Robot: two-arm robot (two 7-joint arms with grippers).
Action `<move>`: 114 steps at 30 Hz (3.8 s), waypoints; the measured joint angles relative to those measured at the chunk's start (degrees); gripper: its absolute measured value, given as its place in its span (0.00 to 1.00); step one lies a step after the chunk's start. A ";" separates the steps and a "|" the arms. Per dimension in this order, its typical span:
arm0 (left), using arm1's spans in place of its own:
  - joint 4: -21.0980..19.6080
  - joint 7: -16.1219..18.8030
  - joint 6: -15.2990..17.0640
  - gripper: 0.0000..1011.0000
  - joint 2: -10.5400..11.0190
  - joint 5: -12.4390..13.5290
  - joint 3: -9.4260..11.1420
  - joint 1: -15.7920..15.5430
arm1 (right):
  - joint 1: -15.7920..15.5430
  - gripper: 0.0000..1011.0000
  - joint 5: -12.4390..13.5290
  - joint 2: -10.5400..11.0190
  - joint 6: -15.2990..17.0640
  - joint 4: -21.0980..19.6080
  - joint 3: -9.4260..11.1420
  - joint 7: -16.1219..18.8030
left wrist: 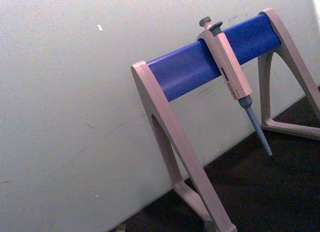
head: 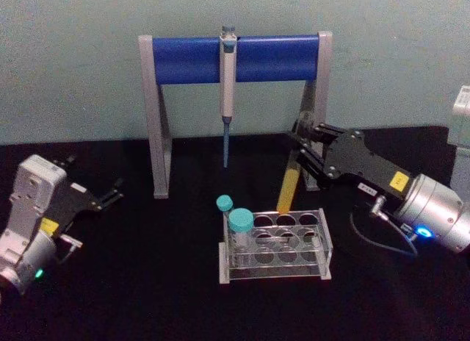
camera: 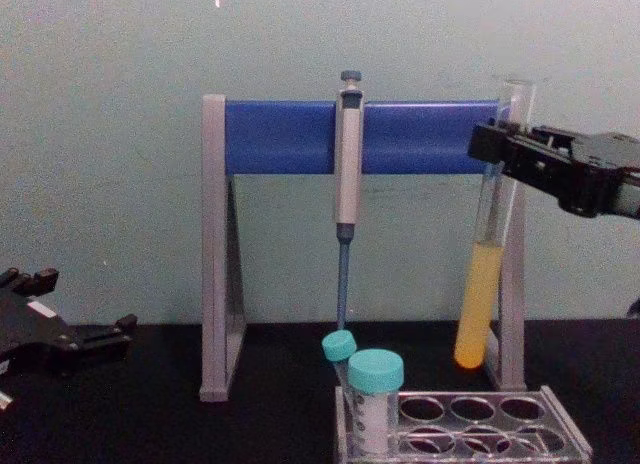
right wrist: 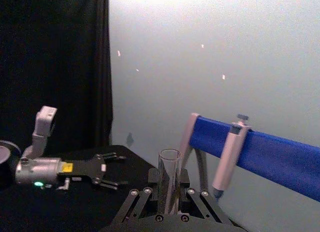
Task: Pick up the test tube from the test tube rack, shake it, then place it back into the test tube rack.
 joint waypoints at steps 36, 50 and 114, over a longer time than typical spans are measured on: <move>0.00 0.00 0.00 0.99 0.00 0.00 0.00 0.00 | 1.22 0.23 -3.77 -1.13 0.56 4.76 -1.64 -2.27; 0.00 0.00 0.00 0.99 0.00 0.00 0.00 0.00 | 2.37 0.23 -3.73 -1.93 1.30 7.11 -2.63 -1.65; 0.00 0.00 0.00 0.99 0.00 0.00 0.00 0.00 | 5.37 0.23 -7.93 -3.54 4.60 12.56 -5.65 -2.83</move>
